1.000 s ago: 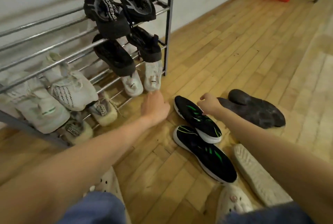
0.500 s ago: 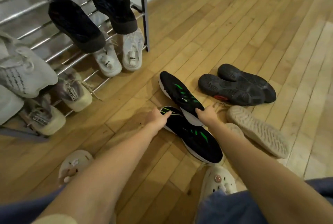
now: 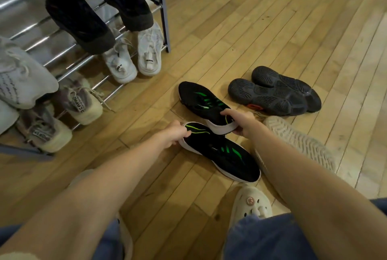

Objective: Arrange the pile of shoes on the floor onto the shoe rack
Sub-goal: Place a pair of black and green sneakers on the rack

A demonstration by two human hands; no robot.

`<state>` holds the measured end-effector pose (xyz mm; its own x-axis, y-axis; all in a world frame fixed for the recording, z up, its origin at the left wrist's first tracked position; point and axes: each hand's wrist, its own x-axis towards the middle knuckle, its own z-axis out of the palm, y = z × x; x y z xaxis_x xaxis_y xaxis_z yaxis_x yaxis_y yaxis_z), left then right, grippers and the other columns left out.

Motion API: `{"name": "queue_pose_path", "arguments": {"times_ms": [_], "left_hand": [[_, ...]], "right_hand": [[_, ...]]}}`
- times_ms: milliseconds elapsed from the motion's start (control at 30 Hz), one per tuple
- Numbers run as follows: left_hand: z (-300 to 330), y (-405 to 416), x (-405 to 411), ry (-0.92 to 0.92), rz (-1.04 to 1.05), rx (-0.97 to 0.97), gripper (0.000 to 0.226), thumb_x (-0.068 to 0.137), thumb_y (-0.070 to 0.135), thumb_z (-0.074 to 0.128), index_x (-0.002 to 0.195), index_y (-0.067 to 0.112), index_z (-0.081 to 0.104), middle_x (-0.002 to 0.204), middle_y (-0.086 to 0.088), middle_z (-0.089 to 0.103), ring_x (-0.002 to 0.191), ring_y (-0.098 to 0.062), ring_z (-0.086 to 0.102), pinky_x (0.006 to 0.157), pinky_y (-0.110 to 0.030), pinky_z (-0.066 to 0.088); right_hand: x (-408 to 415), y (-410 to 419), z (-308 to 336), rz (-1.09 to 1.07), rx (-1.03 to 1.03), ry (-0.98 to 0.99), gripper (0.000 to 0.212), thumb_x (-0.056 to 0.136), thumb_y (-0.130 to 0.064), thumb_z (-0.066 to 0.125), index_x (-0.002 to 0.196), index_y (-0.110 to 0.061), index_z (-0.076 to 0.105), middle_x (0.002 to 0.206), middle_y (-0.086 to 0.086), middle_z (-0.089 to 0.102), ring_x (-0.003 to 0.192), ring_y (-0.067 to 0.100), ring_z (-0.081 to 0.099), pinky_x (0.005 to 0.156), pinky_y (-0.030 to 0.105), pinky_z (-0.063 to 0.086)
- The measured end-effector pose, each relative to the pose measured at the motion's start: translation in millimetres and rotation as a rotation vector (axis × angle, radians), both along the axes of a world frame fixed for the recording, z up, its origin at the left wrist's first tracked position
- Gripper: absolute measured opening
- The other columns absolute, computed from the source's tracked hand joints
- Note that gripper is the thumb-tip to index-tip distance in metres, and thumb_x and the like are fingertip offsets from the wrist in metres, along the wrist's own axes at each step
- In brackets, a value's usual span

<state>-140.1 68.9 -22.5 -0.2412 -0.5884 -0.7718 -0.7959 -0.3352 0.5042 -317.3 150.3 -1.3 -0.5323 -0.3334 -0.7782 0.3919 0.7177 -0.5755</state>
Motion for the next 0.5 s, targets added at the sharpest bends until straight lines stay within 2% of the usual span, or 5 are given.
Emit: {"name": "queue_pose_path", "arguments": {"times_ms": [67,167,267,400,500], "left_hand": [[12.8,0.3,7.0,-0.018,-0.040,-0.022,0.047,0.095,0.018,0.055,0.136,0.003,0.036,0.136,-0.015,0.046,0.125,-0.033,0.047,0.088,-0.036,0.045],[30.5,5.5,19.4,0.031,0.021,-0.001,0.048,0.094,0.009,0.055,0.137,0.001,0.034,0.137,-0.016,0.046,0.125,-0.032,0.048,0.100,-0.041,0.046],[54.6,14.6,33.2,0.071,0.093,0.039,0.045,0.094,0.003,0.053,0.134,0.002,0.034,0.137,-0.015,0.045,0.124,-0.032,0.048,0.100,-0.046,0.046],[96.7,22.8,49.6,0.121,0.194,0.047,0.049,0.090,-0.002,0.052,0.135,0.001,0.034,0.141,-0.018,0.041,0.124,-0.035,0.046,0.096,-0.049,0.048],[129.3,25.1,61.1,0.143,0.262,0.028,0.054,0.084,-0.006,0.052,0.136,0.000,0.038,0.136,-0.022,0.046,0.119,-0.037,0.050,0.096,-0.050,0.049]], "right_hand": [[4.6,-0.8,11.1,0.038,0.001,-0.029,0.047,0.071,-0.030,0.079,0.104,-0.009,0.053,0.100,0.008,0.054,0.084,0.021,0.056,0.056,0.026,0.046],[18.3,-1.0,26.8,-0.029,-0.042,-0.025,0.038,0.076,-0.029,0.075,0.098,-0.009,0.052,0.096,0.008,0.054,0.082,0.020,0.057,0.051,0.024,0.044],[37.7,-2.8,55.5,-0.189,-0.160,-0.087,0.026,0.083,-0.019,0.069,0.097,-0.007,0.051,0.090,0.009,0.057,0.079,0.020,0.061,0.055,0.025,0.051],[63.7,-8.2,106.5,-0.364,-0.295,-0.118,0.040,0.086,-0.009,0.065,0.121,-0.003,0.046,0.110,0.015,0.058,0.101,0.031,0.064,0.069,0.036,0.058],[85.1,-8.2,133.5,-0.403,-0.331,-0.021,0.043,0.085,-0.014,0.065,0.123,-0.001,0.047,0.112,0.014,0.058,0.099,0.029,0.062,0.079,0.037,0.057]]}}
